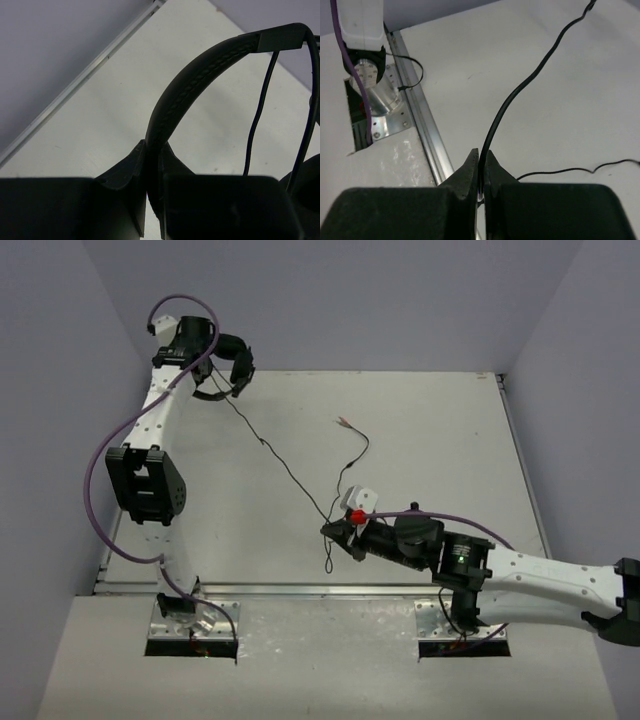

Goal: Wrap the headphones

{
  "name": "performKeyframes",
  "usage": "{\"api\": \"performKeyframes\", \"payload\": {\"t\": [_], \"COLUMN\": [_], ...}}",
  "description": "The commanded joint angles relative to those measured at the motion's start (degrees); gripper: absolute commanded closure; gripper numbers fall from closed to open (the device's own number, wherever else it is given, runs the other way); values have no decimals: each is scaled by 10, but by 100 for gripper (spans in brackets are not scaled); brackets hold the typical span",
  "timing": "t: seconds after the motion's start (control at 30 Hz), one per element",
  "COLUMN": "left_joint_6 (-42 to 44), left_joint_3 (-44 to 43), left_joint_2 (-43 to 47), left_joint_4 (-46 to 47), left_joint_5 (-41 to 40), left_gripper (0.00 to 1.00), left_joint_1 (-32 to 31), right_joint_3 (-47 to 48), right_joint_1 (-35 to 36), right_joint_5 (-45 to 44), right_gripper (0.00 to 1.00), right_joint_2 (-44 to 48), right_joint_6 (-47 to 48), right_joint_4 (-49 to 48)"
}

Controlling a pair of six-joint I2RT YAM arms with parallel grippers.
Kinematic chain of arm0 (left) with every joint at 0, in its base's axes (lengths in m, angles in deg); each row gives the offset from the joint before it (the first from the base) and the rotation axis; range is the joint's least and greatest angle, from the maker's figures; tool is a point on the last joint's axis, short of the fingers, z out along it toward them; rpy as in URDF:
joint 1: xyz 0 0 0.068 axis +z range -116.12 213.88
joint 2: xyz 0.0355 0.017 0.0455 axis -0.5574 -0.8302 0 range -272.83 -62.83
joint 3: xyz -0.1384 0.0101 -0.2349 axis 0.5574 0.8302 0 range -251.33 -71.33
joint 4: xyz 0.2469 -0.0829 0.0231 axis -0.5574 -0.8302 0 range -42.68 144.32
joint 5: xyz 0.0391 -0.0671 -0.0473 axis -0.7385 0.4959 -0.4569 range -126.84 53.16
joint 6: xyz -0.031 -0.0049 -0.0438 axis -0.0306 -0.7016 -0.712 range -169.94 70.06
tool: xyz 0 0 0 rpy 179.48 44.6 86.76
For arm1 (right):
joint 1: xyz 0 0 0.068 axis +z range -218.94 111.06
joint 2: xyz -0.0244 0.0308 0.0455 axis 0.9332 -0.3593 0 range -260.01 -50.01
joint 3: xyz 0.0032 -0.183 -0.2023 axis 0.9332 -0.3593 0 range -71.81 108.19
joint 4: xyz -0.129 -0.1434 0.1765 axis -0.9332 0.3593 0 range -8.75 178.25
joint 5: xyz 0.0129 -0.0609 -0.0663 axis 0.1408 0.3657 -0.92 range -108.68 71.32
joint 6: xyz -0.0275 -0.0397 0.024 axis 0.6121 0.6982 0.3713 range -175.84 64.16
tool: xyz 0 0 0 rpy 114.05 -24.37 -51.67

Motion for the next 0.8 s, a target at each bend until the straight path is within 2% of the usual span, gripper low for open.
{"api": "performKeyframes", "payload": {"t": [0.0,0.03,0.13,0.27,0.33,0.37,0.43,0.47,0.5,0.6,0.67,0.77], "left_joint_6": [-13,-9,23,47,68,70,82,81,80,84,100,93], "left_joint_3": [51,69,132,187,244,265,381,422,482,546,555,515], "left_joint_2": [1,7,41,71,95,105,154,170,181,202,203,173], "left_joint_4": [72,87,154,207,256,271,389,425,451,532,535,472], "left_joint_5": [-25,-23,-22,-14,-23,-24,8,19,44,66,47,11], "left_gripper": [100,100,100,100,100,100,100,100,100,100,100,99], "left_joint_1": [1,-6,-32,-68,-99,-108,-131,-138,-148,-168,-192,-209], "right_joint_3": [101,140,223,290,330,346,407,432,480,572,611,691], "right_joint_1": [3,3,1,-14,-32,-65,-112,-167,-191,-249,-282,-296], "right_joint_5": [-75,-107,-123,-116,-109,-90,-65,-30,-16,2,27,48], "right_gripper": [99,99,99,99,99,99,99,99,99,99,99,99], "right_joint_2": [23,17,-16,-53,-63,-75,-92,-113,-126,-172,-203,-233], "right_joint_6": [92,104,159,199,207,215,216,210,209,224,225,211], "right_joint_4": [92,106,142,155,161,165,186,197,219,258,280,313]}}
